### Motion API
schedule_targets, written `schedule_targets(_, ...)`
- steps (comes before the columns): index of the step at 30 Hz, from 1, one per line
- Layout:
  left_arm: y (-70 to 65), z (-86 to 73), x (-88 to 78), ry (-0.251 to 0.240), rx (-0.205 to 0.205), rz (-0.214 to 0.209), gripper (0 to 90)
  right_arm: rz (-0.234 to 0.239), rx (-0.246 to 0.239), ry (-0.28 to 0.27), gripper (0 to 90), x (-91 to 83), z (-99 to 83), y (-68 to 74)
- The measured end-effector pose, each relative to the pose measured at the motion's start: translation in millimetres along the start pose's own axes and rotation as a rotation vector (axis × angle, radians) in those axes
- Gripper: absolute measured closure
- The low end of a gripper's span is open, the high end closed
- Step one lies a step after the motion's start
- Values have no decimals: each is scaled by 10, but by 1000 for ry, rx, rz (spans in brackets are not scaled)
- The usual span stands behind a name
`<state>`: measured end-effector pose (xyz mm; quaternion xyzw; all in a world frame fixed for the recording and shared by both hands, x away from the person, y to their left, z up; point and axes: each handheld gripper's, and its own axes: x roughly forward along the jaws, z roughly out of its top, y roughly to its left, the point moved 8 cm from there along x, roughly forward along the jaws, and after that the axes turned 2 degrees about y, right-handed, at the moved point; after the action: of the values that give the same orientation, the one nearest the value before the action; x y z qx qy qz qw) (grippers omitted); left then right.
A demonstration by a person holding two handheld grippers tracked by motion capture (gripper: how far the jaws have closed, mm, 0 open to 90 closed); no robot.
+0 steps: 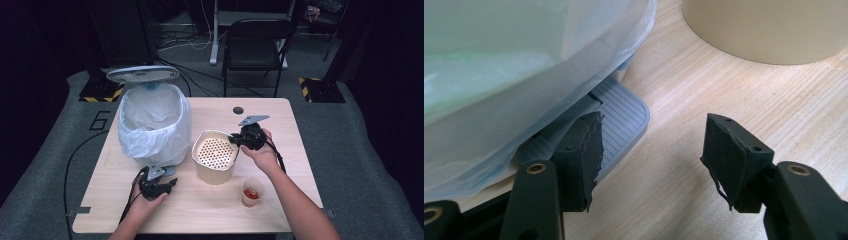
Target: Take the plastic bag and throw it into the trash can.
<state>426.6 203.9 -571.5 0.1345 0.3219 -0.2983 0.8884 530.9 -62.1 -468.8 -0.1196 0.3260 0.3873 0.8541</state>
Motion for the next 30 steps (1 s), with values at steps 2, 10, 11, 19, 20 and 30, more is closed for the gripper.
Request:
schedule_targets(2,0,0,0,0,1,0,410,15,13,-2,815,-21,-7,-6)
schedule_targets(10,-1,-1,0,0,2,2,410,62,9,5,820,-81,-71,74)
schedule_targets(11,-1,-1,0,0,3,3,410,62,2,4,820,-88,-77,84)
schedule_targets(19,10,4,1,-4,16,11,410,93,-19,17,820,-154,-140,216)
schedule_targets(20,-1,0,0,0,0,1,410,94,-24,15,820,-161,-147,230)
schedule_targets(30,-2,0,2,0,2,4,410,90,-37,24,811,-227,-206,320)
